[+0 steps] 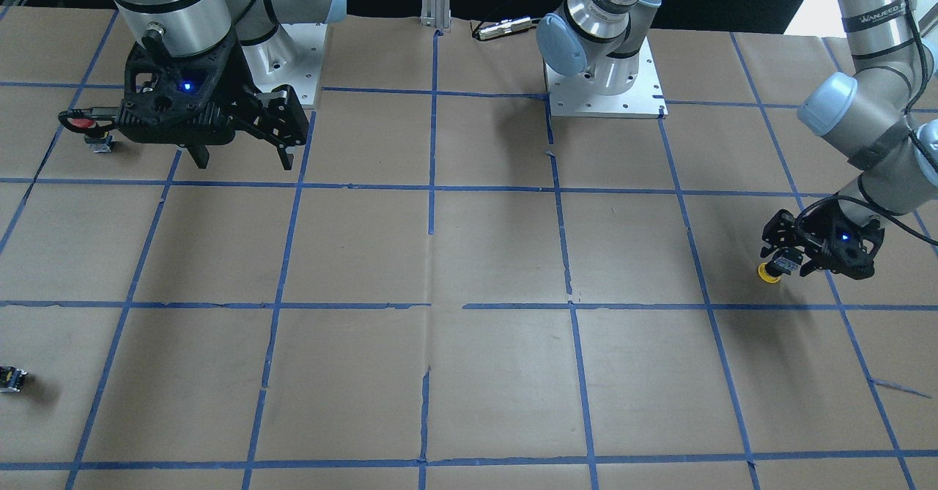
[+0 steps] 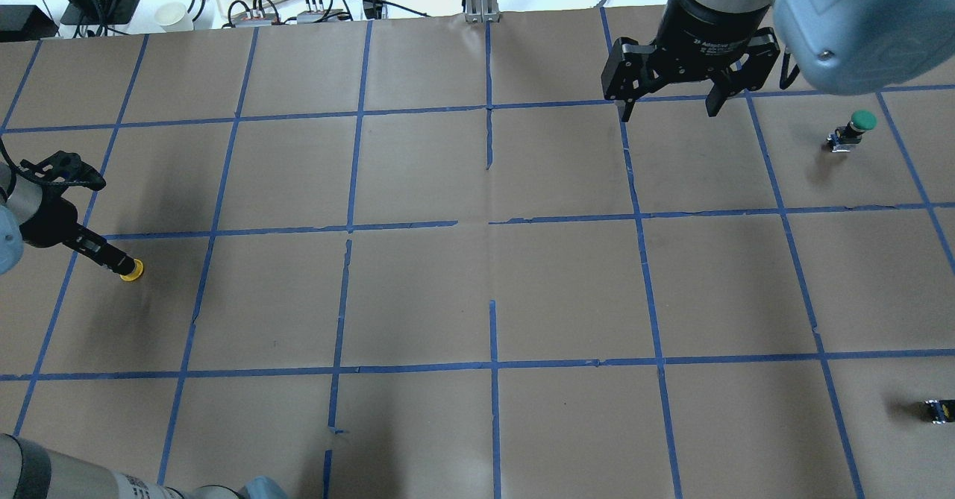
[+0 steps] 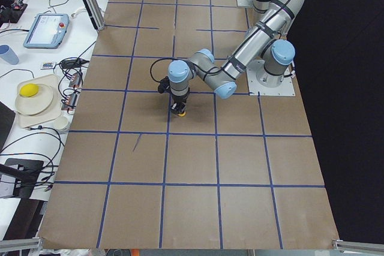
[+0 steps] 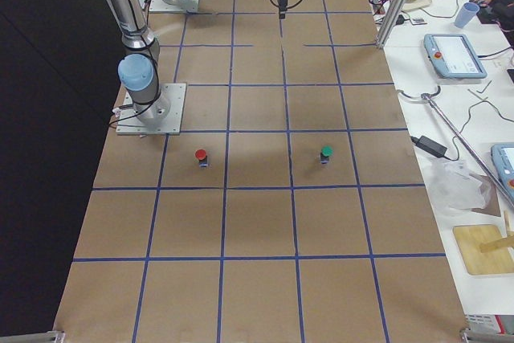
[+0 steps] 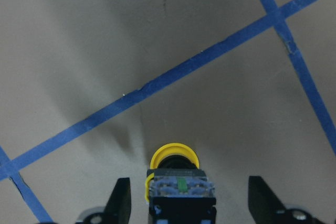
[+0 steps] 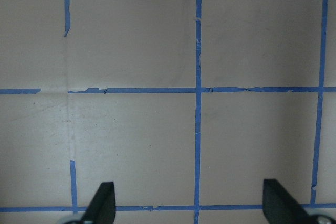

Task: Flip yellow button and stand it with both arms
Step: 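Lower the left gripper over the yellow button and close on its base, then lift the yellow button with the left gripper and carry it toward the right gripper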

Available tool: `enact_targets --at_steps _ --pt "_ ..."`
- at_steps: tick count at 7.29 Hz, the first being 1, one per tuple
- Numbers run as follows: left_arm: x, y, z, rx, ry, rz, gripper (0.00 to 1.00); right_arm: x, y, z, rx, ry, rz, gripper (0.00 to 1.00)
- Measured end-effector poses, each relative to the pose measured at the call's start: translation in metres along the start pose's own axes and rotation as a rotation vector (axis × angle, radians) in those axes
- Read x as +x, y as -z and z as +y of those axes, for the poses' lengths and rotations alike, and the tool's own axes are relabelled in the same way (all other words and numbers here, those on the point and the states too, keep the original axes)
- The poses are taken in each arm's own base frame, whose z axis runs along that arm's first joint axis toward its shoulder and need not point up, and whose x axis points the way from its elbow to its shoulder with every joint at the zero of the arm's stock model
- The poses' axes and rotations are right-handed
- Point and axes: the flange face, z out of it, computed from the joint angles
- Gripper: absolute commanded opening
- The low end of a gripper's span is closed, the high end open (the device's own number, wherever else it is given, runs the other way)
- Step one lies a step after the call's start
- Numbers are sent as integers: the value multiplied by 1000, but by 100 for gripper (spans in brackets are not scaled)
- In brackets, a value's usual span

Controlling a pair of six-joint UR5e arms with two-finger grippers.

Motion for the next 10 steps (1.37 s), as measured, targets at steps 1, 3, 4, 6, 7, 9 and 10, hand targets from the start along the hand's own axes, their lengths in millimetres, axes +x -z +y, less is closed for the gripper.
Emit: enact_targets --at_steps 1,3,4,6,7,9,10 --pt "-1 0 0 1 2 -7 4 -1 0 0 -1 1 -1 100" --pt "-2 7 -4 7 26 -20 4 -1 0 0 -1 0 -1 100" --pt "4 15 -11 16 49 -25 4 0 0 0 0 -3 -1 100" --pt "34 37 -37 53 122 30 2 0 0 0 1 -1 -1 100" --pt "66 57 -58 61 153 86 2 1 -1 -1 -1 -2 0 100" --pt "163 100 -108 101 207 250 2 1 -1 -1 -3 -2 1 100" --pt "207 115 -126 137 231 360 2 1 -1 -1 -2 -3 0 100"
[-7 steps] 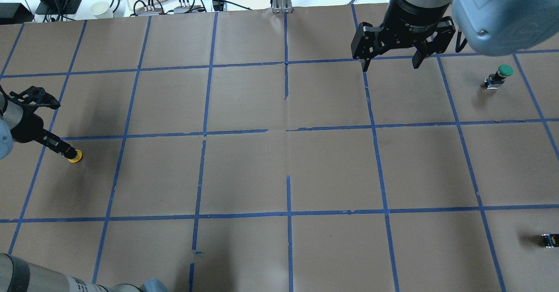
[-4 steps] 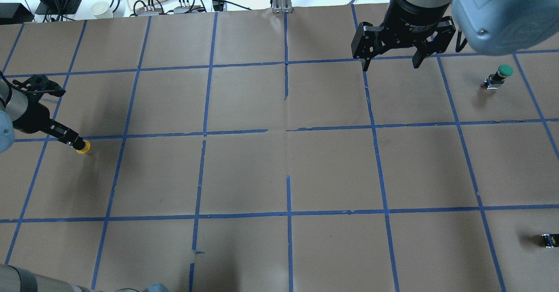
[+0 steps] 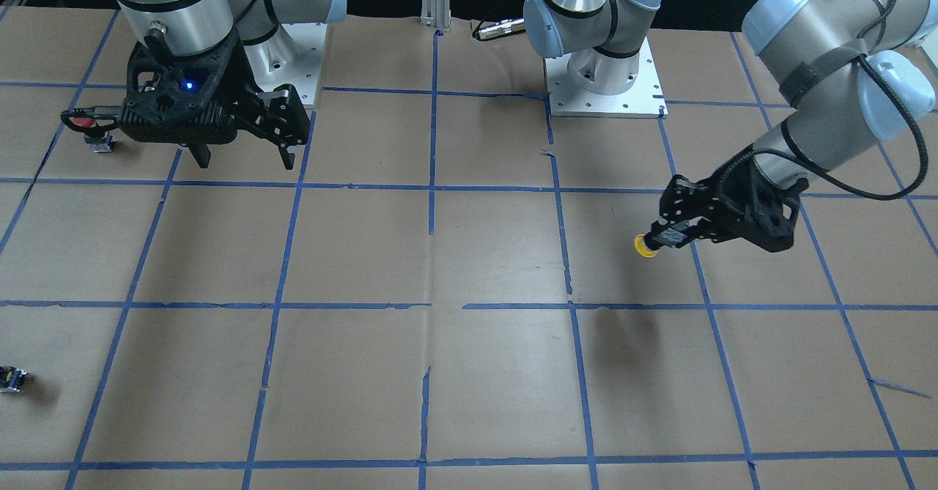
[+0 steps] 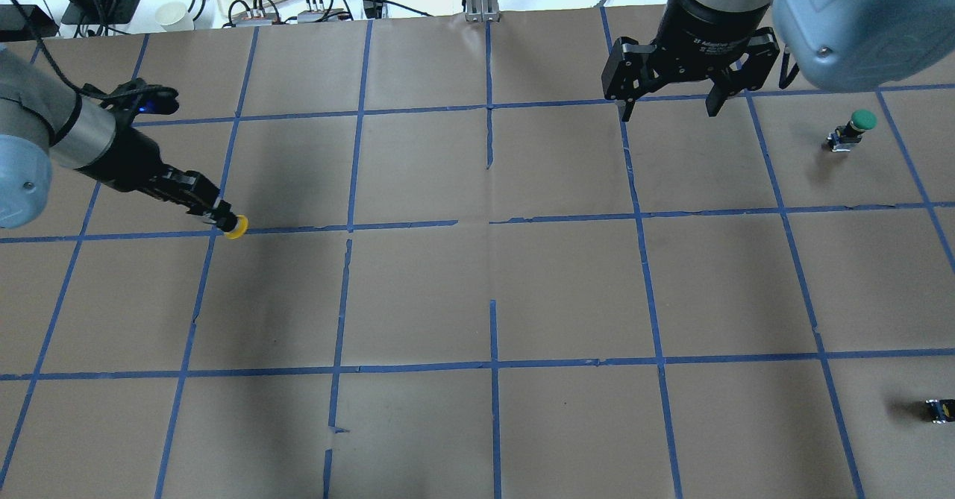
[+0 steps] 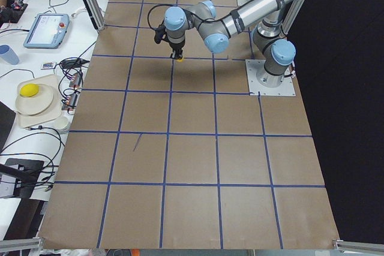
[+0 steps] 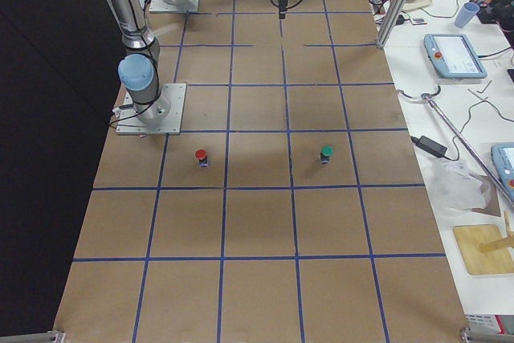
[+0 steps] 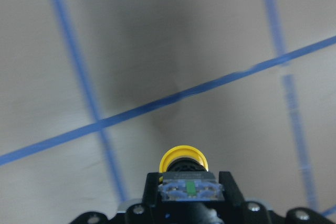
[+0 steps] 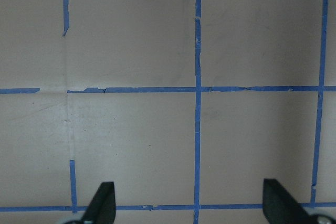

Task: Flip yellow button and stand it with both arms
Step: 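Lift the yellow button with the left gripper and carry it toward the right gripper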

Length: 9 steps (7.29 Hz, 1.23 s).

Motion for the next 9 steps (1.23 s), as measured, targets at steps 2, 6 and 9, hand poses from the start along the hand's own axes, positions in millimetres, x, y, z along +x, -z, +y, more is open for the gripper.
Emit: enact_targets --at_steps 2,6,9 --pt "88 -9 -13 61 71 266 1 3 1 -1 1 -8 1 100" --pt "189 7 -19 127 342 800 1 46 20 -5 -36 -113 -78 100" --pt "220 24 -14 108 426 984 1 111 7 -1 -260 -376 -494 100"
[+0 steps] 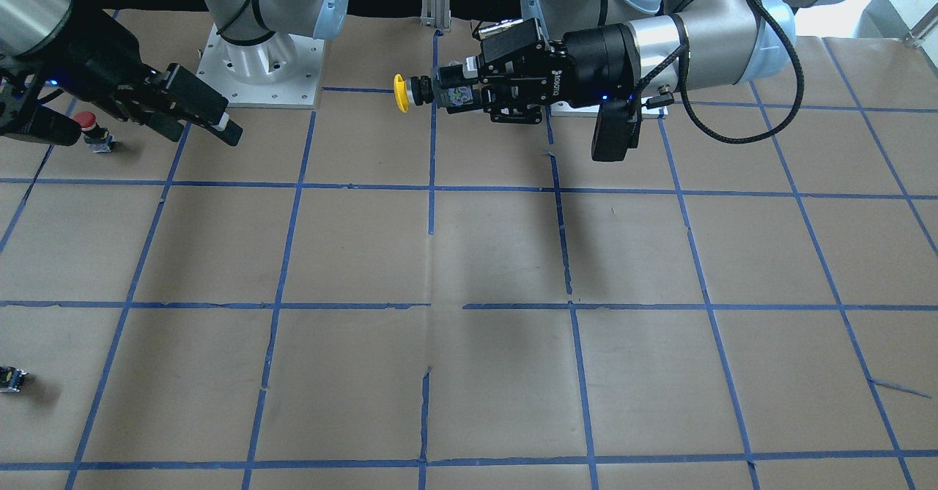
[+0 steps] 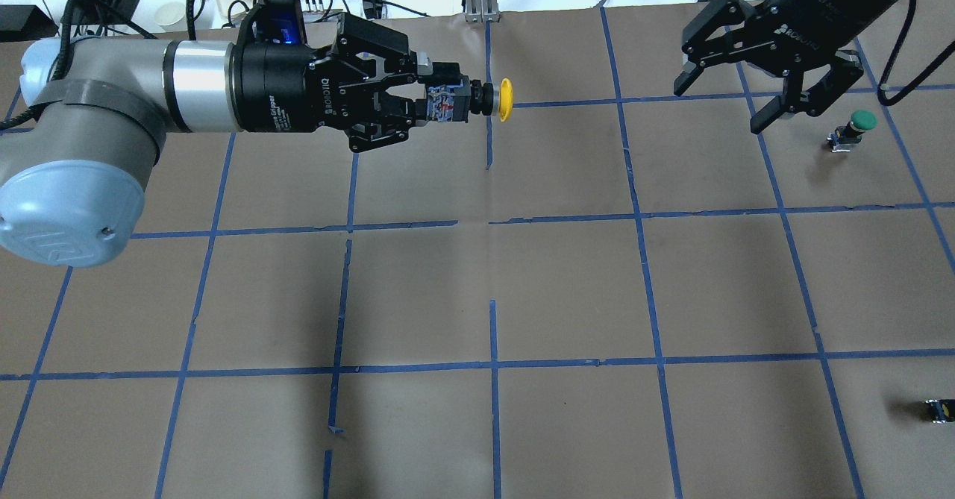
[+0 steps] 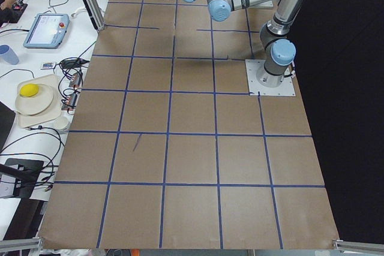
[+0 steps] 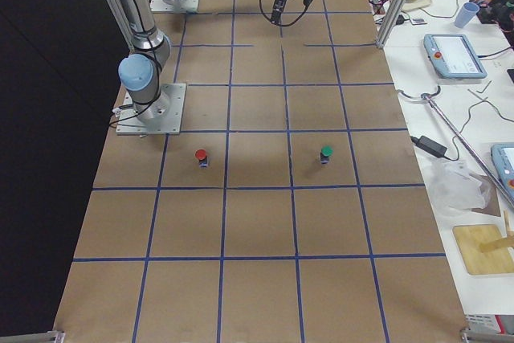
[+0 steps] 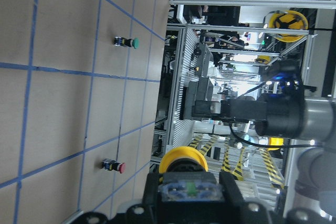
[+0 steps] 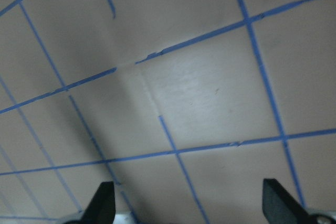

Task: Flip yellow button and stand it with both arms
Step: 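Lift the yellow button with the left gripper and carry it toward the right gripper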

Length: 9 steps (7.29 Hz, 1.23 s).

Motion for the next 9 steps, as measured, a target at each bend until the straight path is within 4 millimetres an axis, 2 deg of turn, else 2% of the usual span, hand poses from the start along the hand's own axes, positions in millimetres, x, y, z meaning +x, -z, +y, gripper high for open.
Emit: enact_targets --at_steps 2,4,5,7,9 --pt "8 -7 19 -17 42 43 1 -7 -4 7 -169 -161 -342 100" --pt "11 -9 22 -27 64 108 2 -28 -3 23 -285 -303 -641 100" --pt "12 -9 22 -28 67 120 2 -36 -6 35 -320 -336 -697 100" --pt "13 -9 21 -30 73 138 1 -48 -31 60 -408 -388 -699 99" --pt "15 -9 20 -33 78 171 1 -52 -37 68 -440 -434 -681 98"
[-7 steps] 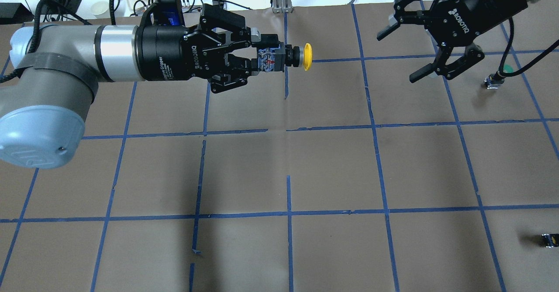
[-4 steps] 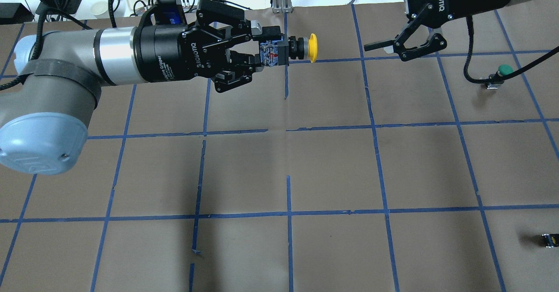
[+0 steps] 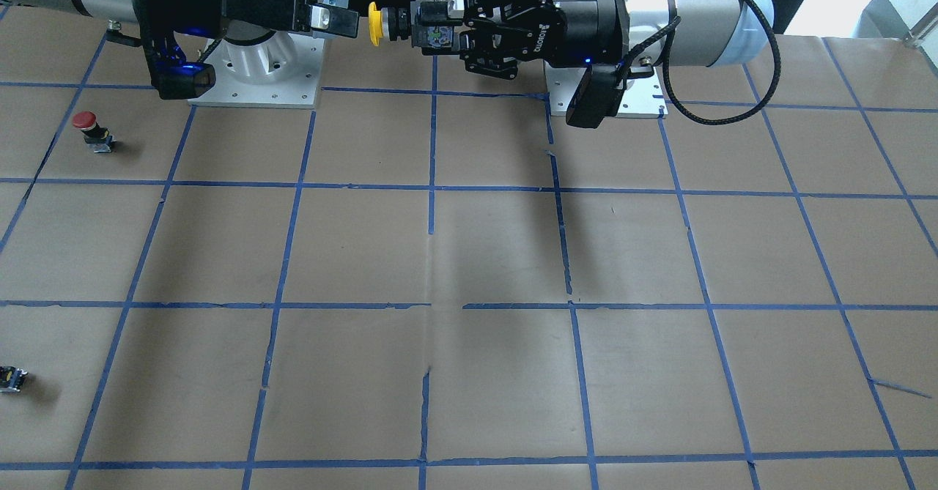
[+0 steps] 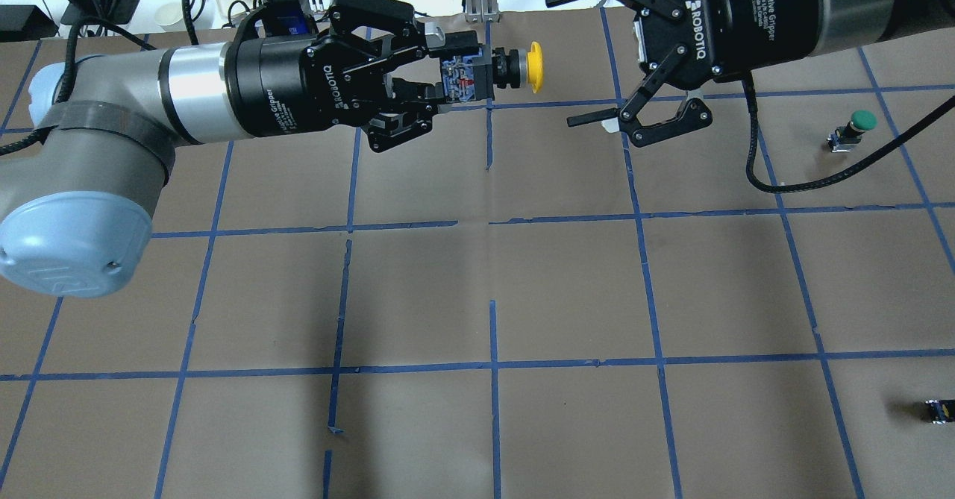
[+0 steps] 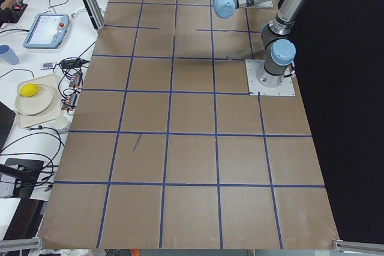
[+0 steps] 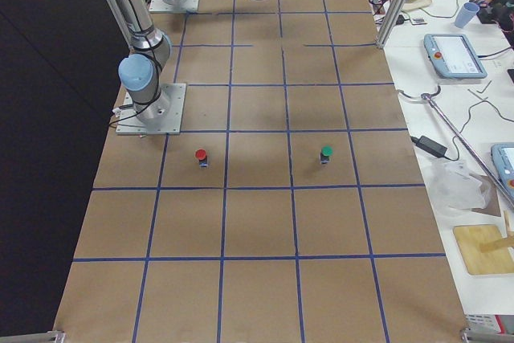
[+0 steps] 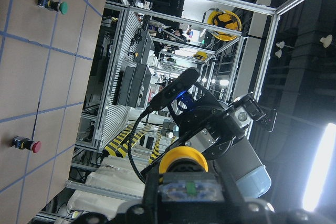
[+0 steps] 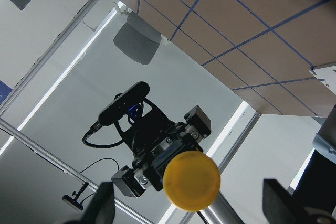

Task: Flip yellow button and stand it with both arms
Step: 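Lift the yellow button with the left gripper and carry it toward the right gripper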

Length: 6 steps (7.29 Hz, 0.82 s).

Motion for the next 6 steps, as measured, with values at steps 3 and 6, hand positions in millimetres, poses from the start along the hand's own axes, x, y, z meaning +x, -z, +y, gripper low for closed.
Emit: enact_targets --at_steps 3,6 --pt "2 0 -1 -1 -1 7 2 -2 -7 2 3 26 13 96" --pt "2 0 -4 -1 2 12 2 -5 -11 2 5 53 18 68"
